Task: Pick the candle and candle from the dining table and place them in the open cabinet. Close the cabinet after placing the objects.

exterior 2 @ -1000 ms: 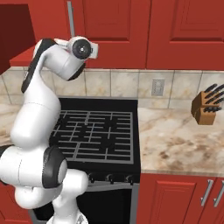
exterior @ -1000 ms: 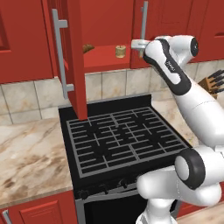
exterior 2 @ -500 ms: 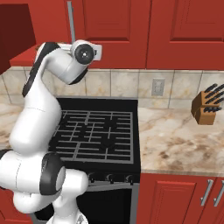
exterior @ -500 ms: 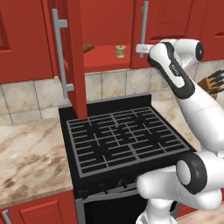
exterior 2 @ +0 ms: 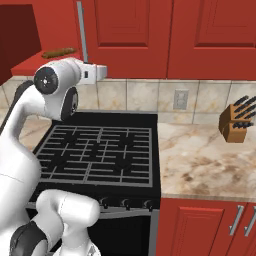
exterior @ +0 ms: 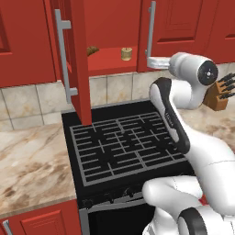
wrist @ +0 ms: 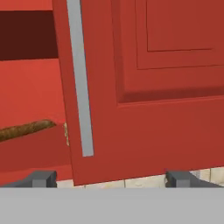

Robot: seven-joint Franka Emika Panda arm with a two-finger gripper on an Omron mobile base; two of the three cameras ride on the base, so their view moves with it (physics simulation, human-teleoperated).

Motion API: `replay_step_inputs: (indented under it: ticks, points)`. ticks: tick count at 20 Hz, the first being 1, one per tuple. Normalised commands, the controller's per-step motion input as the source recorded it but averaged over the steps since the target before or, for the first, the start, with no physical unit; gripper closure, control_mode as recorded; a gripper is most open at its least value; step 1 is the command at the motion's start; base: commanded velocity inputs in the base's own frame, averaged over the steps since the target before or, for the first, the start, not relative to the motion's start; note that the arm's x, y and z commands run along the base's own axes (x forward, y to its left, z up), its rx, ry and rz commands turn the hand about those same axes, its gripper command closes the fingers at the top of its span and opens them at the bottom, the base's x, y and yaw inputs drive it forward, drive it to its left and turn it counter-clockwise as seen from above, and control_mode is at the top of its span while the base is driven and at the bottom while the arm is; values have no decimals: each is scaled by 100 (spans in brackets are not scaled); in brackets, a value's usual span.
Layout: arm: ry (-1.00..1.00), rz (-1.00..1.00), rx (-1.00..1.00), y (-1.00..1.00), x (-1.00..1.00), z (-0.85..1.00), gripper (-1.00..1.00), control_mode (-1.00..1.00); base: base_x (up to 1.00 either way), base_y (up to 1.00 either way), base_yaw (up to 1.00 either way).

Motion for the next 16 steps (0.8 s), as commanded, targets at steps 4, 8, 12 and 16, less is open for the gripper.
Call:
replay_step_inputs:
  ticks: [4, 8, 12, 16]
  points:
    - [0, -29, 0, 2, -100, 29, -100, -100, 0, 0, 0]
    - [8, -19, 0, 0, -100, 50, -100, -100, 0, 0, 0]
    - [20, -13, 0, 0, -100, 42, -100, -100, 0, 0, 0]
    - [17, -9, 0, -10, -100, 32, -100, -100, 0, 0, 0]
